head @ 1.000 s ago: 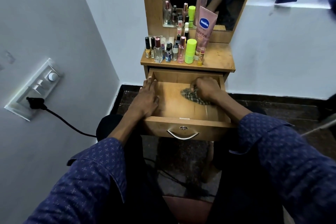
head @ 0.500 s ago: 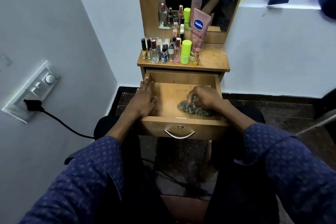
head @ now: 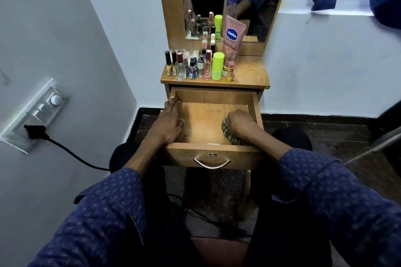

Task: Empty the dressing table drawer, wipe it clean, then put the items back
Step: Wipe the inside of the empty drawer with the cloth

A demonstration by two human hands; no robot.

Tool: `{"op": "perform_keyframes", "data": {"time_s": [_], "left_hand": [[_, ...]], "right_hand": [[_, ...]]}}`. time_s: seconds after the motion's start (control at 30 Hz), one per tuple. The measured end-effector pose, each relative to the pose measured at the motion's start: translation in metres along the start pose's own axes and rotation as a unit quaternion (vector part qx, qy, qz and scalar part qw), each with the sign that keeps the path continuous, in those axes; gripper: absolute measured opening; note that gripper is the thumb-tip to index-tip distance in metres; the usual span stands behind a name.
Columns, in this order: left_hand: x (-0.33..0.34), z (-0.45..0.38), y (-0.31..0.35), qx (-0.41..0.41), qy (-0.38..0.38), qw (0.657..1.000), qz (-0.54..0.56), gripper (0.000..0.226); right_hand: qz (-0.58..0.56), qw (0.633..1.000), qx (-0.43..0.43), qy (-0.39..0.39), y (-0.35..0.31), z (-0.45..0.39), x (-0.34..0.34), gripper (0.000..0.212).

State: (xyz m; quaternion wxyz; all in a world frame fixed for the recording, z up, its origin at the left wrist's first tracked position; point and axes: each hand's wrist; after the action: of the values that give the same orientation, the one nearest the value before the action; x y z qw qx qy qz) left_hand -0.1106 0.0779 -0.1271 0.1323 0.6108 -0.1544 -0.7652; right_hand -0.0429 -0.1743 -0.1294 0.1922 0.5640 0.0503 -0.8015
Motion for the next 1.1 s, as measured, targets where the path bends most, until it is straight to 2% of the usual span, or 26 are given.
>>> {"op": "perform_keyframes", "data": {"time_s": [0.2,0.37,0.4,0.53,0.77,0.93,1.0,1.1], "left_hand": [[-0.001,0.0,-0.001,0.003,0.003,1.0,0.004,0.074],[-0.001,0.0,-0.003,0.012,0.013,1.0,0.018,0.072],[0.0,-0.001,-0.003,0.013,0.016,1.0,0.02,0.073],[0.001,-0.002,-0.005,0.014,0.015,0.999,0.042,0.079],[0.003,-0.005,-0.007,0.021,0.029,0.997,0.066,0.072],[-0.001,-0.003,-0.007,0.023,0.037,0.992,0.117,0.066],[-0.002,-0.003,-0.007,0.017,0.042,0.99,0.131,0.066],[-0.004,-0.002,-0.009,0.005,0.043,0.988,0.151,0.065]], "right_hand": [[-0.048,0.992,0.062,0.095,0.003,-0.016,-0.009,0.024],[-0.014,0.991,0.115,0.074,-0.007,-0.024,0.004,0.043],[-0.006,0.991,0.113,0.071,-0.01,-0.026,0.0,0.041],[0.009,0.994,0.084,0.064,-0.027,-0.031,-0.022,0.016],[0.021,0.992,0.025,0.119,-0.07,-0.04,-0.031,0.018],[-0.021,0.984,-0.077,0.159,-0.116,-0.045,-0.031,0.014],[-0.05,0.979,-0.121,0.159,-0.128,-0.048,-0.03,0.02],[-0.08,0.978,-0.14,0.133,-0.121,-0.047,-0.038,0.023]]}}
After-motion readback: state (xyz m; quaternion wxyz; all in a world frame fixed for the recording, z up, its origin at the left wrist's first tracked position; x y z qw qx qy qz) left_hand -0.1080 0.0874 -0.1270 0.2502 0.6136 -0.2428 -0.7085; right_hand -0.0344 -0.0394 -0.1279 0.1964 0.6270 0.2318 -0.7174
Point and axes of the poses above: each hand's wrist, its own z-axis away from the middle knuckle, its own x-axis out of the palm, y = z × x, and after that the axes turned 6 degrees about -y, right-handed
